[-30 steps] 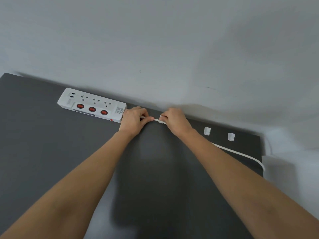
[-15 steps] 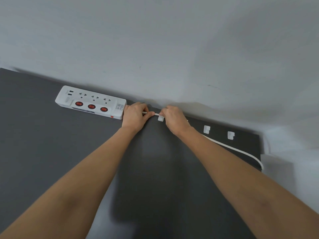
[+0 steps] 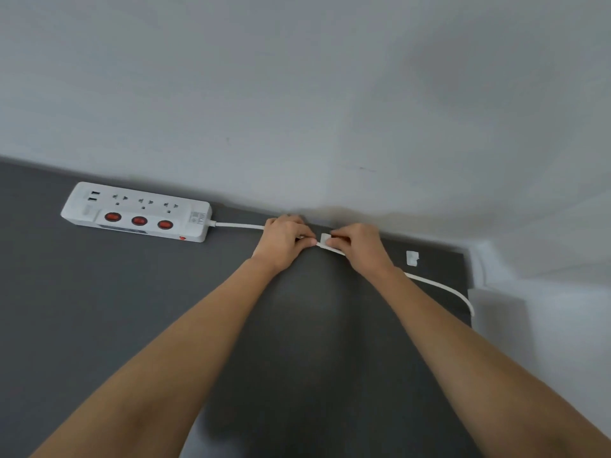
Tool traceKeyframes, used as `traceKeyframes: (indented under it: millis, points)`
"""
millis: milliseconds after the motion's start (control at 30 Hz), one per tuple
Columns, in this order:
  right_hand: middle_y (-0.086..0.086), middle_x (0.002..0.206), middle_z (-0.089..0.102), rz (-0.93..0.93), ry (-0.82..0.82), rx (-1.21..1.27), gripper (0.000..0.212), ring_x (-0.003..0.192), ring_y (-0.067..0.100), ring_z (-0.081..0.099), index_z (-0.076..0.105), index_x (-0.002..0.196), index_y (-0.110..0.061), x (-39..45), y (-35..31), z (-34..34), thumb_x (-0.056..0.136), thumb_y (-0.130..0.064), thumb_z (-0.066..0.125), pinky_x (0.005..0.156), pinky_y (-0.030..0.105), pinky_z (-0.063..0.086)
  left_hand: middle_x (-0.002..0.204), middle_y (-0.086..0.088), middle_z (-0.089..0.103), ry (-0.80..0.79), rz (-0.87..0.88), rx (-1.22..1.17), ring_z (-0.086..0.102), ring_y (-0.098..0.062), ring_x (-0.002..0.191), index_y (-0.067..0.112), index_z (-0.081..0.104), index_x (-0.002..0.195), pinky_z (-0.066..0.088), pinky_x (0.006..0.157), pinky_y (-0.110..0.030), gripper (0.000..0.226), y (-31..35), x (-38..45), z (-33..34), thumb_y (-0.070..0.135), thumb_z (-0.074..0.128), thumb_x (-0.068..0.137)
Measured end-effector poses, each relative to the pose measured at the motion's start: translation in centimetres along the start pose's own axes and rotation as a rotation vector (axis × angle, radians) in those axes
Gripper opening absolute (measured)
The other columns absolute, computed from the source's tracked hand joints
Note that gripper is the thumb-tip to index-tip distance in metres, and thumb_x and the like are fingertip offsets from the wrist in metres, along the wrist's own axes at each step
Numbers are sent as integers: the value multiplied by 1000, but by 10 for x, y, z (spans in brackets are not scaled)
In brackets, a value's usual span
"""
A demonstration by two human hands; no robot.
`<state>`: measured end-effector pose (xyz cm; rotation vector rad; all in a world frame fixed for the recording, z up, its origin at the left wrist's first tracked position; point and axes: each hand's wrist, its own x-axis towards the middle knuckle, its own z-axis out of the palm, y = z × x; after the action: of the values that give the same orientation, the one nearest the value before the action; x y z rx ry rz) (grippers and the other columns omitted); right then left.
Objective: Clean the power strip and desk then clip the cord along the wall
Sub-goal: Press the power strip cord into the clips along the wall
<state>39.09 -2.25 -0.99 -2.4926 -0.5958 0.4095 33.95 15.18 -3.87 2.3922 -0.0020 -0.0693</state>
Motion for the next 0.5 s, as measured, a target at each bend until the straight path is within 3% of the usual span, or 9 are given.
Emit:
traceKeyframes:
  millis: [233,400,500]
  points:
    - [22,81,66,-91,-6,-114,20,79,35,60,72,83,-3,8,3,9,90,-13,57,75,43,44,88,-6,68,12,-22,-96,60,-26,90,13,77,87,45,89,-49,14,-2,1,1,25,72,83]
    - [21,79,68,-229,7,-242,19,79,37,61,71,82,1,9,2,8,88,1,53,71,44,48,91,-4,70,41,-99,-70,60,-25,94,16,75,85,42,92,-47,14,2,7,6,29,69,84]
    - [21,83,67,-209,21,-251,21,80,37,61,71,85,1,13,3,9,91,-2,51,73,43,46,92,-3,71,73,-141,-82,61,-24,93,16,75,83,42,94,-46,12,4,9,8,28,70,83]
